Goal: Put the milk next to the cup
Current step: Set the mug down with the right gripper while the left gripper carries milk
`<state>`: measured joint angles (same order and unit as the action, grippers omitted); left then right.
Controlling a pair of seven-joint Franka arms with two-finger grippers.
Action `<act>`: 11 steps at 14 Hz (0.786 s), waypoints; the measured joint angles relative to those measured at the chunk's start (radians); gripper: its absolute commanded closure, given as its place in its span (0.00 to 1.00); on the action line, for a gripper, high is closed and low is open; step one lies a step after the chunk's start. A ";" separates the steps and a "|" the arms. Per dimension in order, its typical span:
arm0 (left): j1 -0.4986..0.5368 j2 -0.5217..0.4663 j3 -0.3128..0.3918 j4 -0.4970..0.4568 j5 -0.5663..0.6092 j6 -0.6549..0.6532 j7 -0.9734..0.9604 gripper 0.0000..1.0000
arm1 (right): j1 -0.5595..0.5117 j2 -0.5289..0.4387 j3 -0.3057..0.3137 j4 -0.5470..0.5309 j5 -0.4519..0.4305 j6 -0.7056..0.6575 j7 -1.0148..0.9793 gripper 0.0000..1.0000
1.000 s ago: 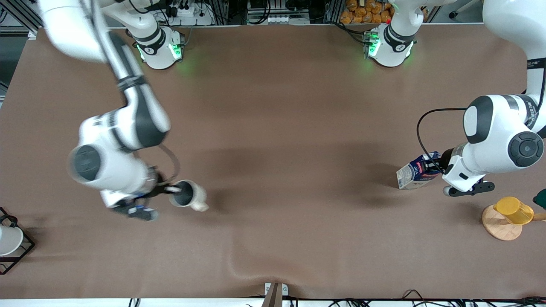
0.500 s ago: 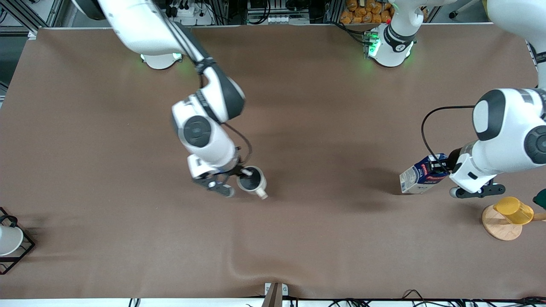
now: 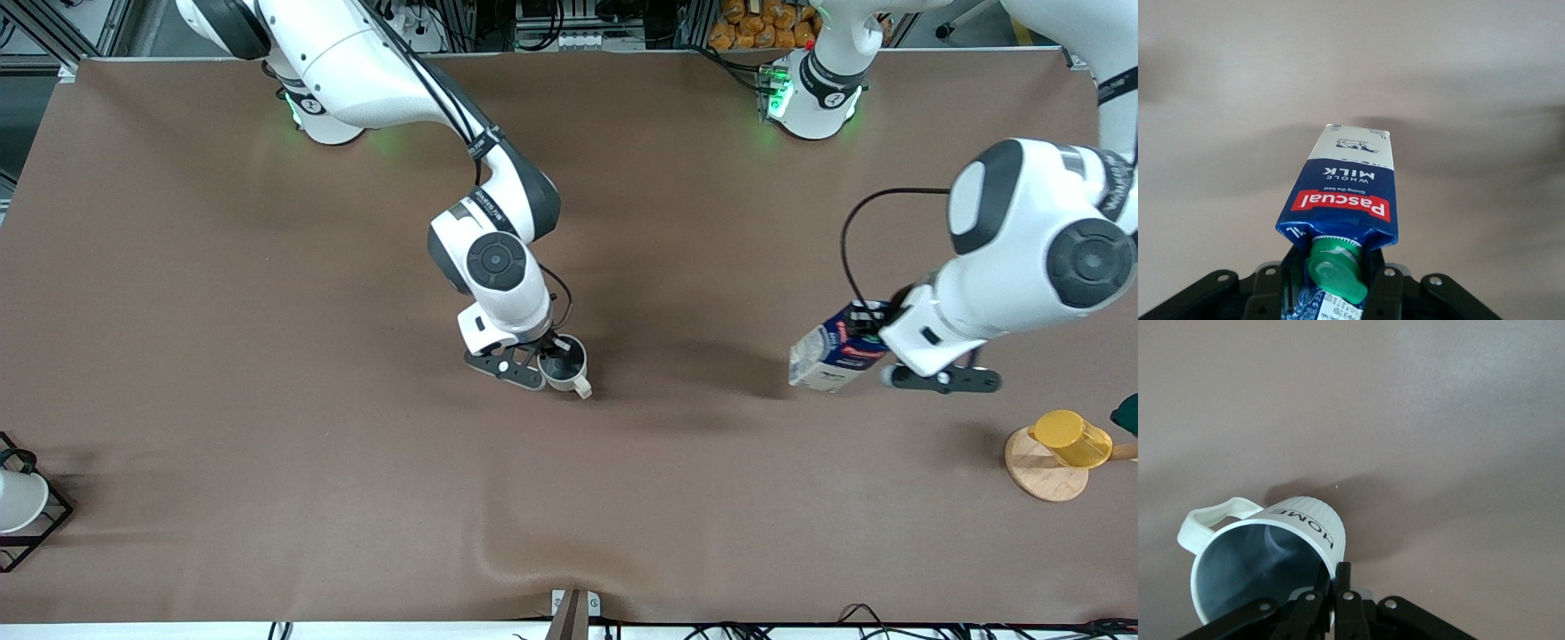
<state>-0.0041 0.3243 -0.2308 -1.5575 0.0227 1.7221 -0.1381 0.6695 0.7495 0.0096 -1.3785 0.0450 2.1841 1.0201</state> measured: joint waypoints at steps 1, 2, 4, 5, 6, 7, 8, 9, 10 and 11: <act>-0.001 0.000 -0.024 0.000 0.000 -0.001 0.000 0.65 | 0.006 0.001 -0.001 0.000 -0.009 -0.001 0.009 0.15; -0.004 0.000 -0.045 0.000 0.000 -0.002 -0.006 0.65 | 0.009 0.002 -0.001 0.000 -0.012 -0.001 0.017 0.00; -0.025 0.000 -0.072 0.000 0.000 -0.007 -0.052 0.65 | 0.010 0.002 -0.004 0.000 -0.014 -0.002 0.029 0.00; -0.045 0.000 -0.080 0.000 0.000 -0.008 -0.091 0.65 | 0.010 0.002 -0.007 0.000 -0.014 -0.002 0.031 0.00; -0.075 0.000 -0.083 0.000 0.000 -0.008 -0.139 0.65 | 0.009 0.002 -0.010 0.000 -0.014 -0.002 0.032 0.00; -0.106 0.000 -0.085 0.000 0.000 -0.008 -0.187 0.65 | 0.008 0.002 -0.012 0.003 -0.013 -0.002 0.033 0.00; -0.138 0.000 -0.087 0.000 0.000 -0.008 -0.234 0.65 | 0.005 0.001 -0.014 0.009 -0.013 -0.008 0.033 0.00; -0.171 0.000 -0.088 0.000 0.000 -0.009 -0.282 0.65 | -0.002 -0.004 -0.015 0.018 -0.013 -0.037 0.031 0.00; -0.204 0.001 -0.088 0.000 0.000 -0.009 -0.335 0.65 | -0.013 -0.014 -0.014 0.031 -0.007 -0.091 0.023 0.00; -0.239 0.005 -0.088 0.004 0.000 -0.009 -0.391 0.65 | -0.026 -0.034 -0.013 0.048 0.014 -0.151 0.005 0.00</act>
<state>-0.2426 0.3298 -0.3191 -1.5536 0.0227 1.7129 -0.5294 0.6435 0.7155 -0.0036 -1.3300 0.0587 2.0328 1.0252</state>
